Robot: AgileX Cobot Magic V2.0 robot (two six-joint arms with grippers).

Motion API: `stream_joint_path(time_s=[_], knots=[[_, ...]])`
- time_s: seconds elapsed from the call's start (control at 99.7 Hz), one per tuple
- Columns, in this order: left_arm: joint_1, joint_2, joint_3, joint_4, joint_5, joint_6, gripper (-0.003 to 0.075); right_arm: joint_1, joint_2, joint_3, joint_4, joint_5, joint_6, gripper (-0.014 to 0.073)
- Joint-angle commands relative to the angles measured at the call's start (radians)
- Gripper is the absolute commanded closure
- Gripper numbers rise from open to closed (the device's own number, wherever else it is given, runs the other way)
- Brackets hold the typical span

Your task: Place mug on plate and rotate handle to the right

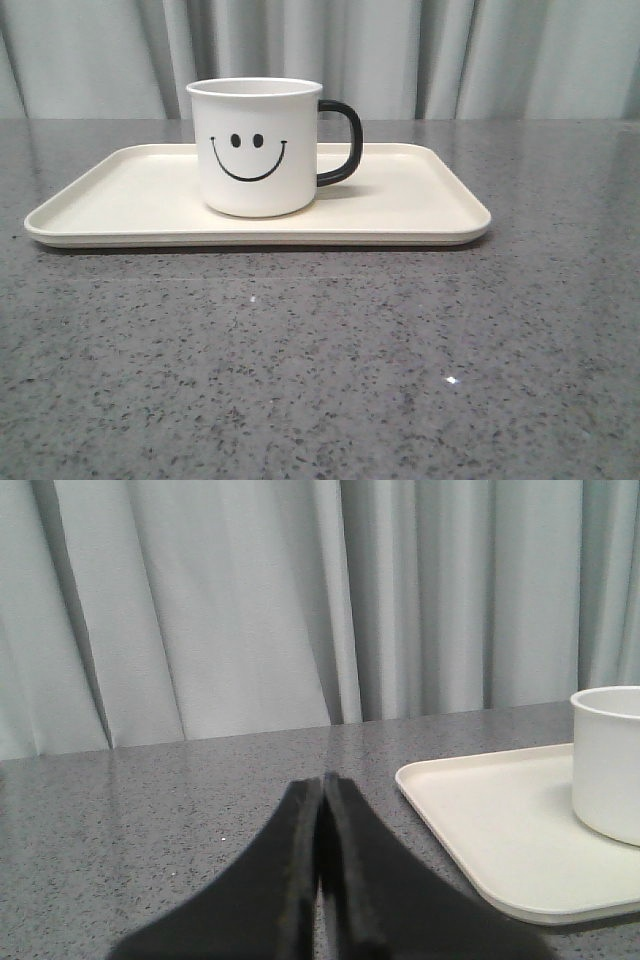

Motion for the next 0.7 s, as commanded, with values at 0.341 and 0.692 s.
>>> stream_joint_path(time_s=[0.341,0.692], knots=[[0.0,-0.029,0.01,-0.011,-0.071,-0.007,0.074,-0.001,-0.038,0.242,0.113,-0.234,0.003,0.0704],[0.0,-0.029,0.01,-0.011,-0.071,-0.007,0.074,-0.001,-0.038,0.436,0.113,-0.487,0.003,0.0704]])
